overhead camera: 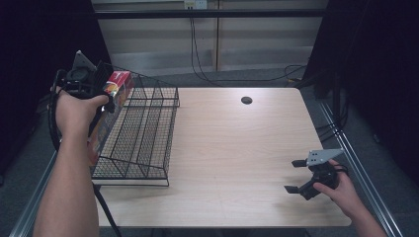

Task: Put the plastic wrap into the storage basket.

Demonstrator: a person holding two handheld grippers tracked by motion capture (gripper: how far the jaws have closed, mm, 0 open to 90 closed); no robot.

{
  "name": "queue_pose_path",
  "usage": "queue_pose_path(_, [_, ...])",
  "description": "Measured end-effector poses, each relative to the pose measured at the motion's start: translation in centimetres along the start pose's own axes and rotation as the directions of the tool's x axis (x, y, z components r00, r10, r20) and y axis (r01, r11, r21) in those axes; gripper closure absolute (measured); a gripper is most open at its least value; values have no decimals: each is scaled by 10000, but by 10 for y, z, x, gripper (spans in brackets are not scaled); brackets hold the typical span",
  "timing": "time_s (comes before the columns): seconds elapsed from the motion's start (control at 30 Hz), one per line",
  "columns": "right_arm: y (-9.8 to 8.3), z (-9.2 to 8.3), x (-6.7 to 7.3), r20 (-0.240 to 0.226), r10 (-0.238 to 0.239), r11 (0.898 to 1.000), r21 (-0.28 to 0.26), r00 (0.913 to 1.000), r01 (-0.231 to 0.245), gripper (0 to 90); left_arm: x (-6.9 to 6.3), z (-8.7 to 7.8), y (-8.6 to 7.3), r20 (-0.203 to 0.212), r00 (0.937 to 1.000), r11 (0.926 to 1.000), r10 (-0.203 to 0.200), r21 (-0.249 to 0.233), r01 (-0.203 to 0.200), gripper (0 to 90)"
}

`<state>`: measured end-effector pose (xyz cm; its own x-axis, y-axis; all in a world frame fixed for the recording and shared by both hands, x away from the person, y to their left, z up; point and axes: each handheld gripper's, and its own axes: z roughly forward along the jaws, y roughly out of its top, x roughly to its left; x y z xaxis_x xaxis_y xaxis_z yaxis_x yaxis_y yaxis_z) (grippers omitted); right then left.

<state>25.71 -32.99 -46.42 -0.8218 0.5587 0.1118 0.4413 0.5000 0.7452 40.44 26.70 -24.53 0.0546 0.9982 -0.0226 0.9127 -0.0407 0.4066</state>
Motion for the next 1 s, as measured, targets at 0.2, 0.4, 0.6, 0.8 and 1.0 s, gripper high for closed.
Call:
queue_pose_path(0.2, [0,0,0,5,-17,10000,1,10000,17,1,2,7,-1,-48,9999,9999,-120,117,121,438])
queue_pose_path(0.4, [-1,1,0,13,-37,10000,27,10000,37,1,4,18,-2,-179,9995,9992,-271,284,276,437])
queue_pose_path(0.6, [-1,2,0,-25,-70,9999,74,10000,70,1,6,24,-4,-141,9993,9984,-349,448,355,435])
queue_pose_path(0.8, [-1,3,0,-20,-83,9999,124,10000,83,1,7,31,-5,-160,9993,9975,-334,623,343,434])
queue_pose_path(1.0, [-1,4,0,-30,-101,9998,143,9999,101,1,5,36,-5,-149,9989,9961,-448,759,458,431])
